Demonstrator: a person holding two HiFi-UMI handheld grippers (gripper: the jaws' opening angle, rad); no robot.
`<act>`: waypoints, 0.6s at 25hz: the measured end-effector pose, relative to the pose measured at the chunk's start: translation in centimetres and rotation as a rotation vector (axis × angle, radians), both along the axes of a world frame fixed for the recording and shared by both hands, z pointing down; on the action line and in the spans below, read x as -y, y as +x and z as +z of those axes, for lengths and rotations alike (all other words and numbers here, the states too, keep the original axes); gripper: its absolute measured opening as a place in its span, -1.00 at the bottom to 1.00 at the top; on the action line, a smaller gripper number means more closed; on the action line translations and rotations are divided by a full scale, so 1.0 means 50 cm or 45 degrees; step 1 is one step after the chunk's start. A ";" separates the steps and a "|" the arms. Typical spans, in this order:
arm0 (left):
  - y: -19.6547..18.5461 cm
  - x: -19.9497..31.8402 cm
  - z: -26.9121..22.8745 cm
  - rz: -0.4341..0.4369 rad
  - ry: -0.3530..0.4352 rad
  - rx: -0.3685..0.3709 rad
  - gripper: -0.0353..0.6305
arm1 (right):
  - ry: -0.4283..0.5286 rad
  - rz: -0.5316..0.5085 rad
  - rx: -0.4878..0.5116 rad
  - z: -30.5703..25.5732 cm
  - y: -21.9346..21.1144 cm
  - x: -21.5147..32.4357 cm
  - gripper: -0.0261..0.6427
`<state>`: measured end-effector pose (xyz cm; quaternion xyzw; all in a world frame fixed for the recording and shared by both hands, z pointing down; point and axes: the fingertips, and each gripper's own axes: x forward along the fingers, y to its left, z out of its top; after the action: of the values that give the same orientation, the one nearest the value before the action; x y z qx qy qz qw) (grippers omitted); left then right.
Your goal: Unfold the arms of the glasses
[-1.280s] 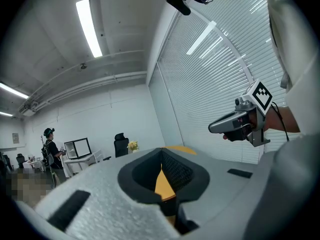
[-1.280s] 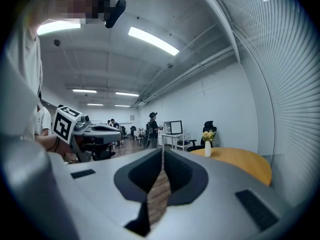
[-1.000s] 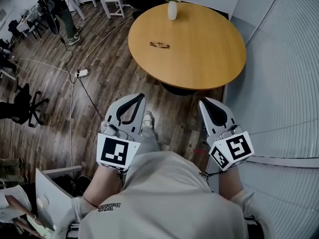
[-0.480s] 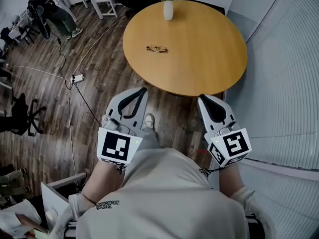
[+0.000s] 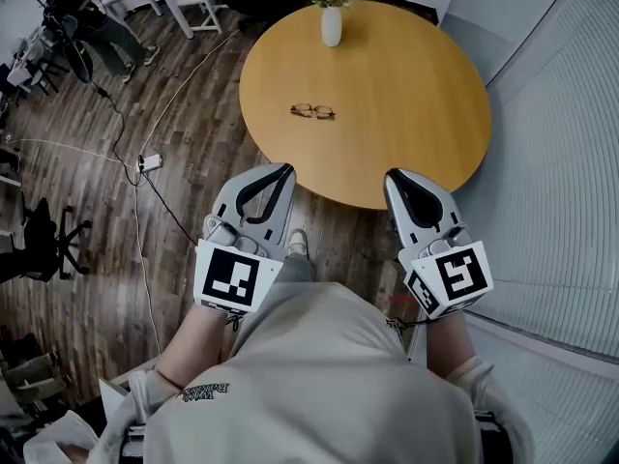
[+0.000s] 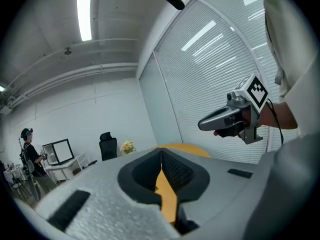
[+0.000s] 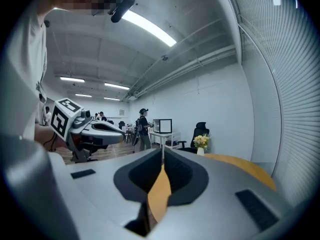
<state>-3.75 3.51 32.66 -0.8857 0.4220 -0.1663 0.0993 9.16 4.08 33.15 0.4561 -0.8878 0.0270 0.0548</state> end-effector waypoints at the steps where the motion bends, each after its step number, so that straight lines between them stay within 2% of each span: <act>1: -0.008 0.019 0.002 0.009 -0.004 0.000 -0.82 | -0.005 0.008 -0.003 0.001 -0.009 0.017 -0.81; 15: -0.118 0.257 0.002 0.159 -0.030 -0.020 -0.82 | -0.026 0.152 -0.038 -0.024 -0.128 0.224 -0.81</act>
<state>-9.64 -9.36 32.78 -0.9127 0.3647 -0.1576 0.0957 2.75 -7.11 31.95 0.5079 -0.8579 0.0325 0.0710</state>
